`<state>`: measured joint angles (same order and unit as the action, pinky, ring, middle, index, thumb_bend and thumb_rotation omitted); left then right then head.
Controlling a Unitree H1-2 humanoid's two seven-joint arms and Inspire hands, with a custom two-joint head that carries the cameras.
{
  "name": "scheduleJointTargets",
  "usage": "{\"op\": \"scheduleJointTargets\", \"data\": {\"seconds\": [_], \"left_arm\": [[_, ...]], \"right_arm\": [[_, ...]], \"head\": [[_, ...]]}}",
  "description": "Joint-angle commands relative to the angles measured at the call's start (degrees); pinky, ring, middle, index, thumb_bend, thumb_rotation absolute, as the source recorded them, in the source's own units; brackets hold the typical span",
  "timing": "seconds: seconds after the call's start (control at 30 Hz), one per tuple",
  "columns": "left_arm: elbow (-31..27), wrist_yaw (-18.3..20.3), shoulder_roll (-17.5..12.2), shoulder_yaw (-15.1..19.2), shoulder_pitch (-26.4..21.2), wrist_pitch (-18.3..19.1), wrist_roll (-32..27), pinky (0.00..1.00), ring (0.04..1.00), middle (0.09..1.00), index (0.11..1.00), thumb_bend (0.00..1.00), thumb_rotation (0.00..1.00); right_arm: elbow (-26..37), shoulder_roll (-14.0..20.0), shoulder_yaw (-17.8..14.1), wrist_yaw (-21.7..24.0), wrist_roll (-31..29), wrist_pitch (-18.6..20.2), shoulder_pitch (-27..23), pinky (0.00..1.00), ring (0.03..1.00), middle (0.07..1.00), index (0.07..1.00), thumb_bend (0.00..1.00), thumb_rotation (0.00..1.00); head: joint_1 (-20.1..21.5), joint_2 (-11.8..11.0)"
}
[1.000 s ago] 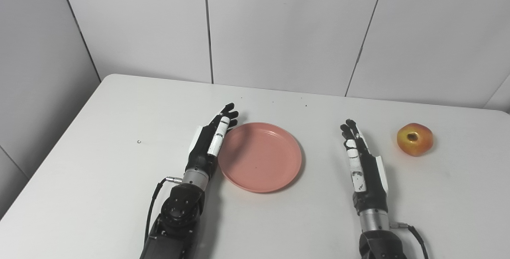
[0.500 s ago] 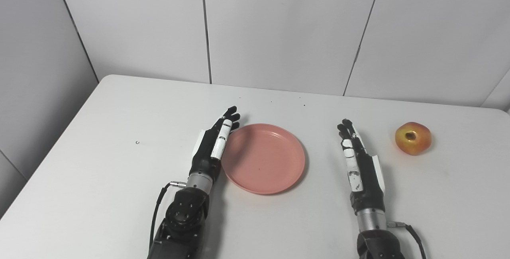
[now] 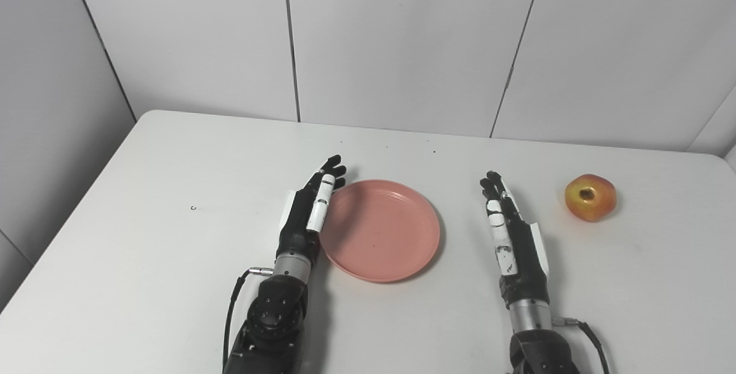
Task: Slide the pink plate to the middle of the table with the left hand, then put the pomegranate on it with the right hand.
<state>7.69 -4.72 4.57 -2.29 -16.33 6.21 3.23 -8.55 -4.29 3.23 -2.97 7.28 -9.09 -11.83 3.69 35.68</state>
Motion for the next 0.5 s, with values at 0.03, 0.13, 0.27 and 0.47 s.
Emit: {"op": "scheduleJointTargets", "data": {"seconds": [0.03,0.13,0.27,0.47], "left_arm": [[0.03,0.83,1.0,-1.07,-1.04,-3.14,-0.16,0.87,0.894,0.891,0.876,0.3,1.0],[0.21,1.17,1.03,-1.46,-0.61,-4.29,-0.18,0.88,0.896,0.894,0.88,0.3,1.0],[0.3,1.7,1.61,-1.13,-0.09,-4.76,-1.58,0.9,0.906,0.905,0.889,0.31,1.0],[0.35,2.01,2.27,-1.3,0.55,-4.96,-2.74,0.9,0.915,0.916,0.905,0.28,1.0]], "right_arm": [[-0.11,-0.68,0.28,-0.58,0.08,0.3,0.9,0.97,0.935,0.912,0.917,0.62,1.0],[0.48,-0.79,0.2,-0.39,-0.2,0.78,1.13,0.96,0.932,0.912,0.917,0.62,1.0],[0.95,-0.83,0.22,-0.35,-0.19,1.18,1.34,0.97,0.935,0.913,0.917,0.61,1.0],[1.2,-0.81,0.37,-0.4,0.27,1.07,1.62,0.96,0.932,0.911,0.916,0.61,1.0]], "head": [[-0.01,0.04],[0.0,0.22],[0.09,0.4],[0.29,0.59]]}}
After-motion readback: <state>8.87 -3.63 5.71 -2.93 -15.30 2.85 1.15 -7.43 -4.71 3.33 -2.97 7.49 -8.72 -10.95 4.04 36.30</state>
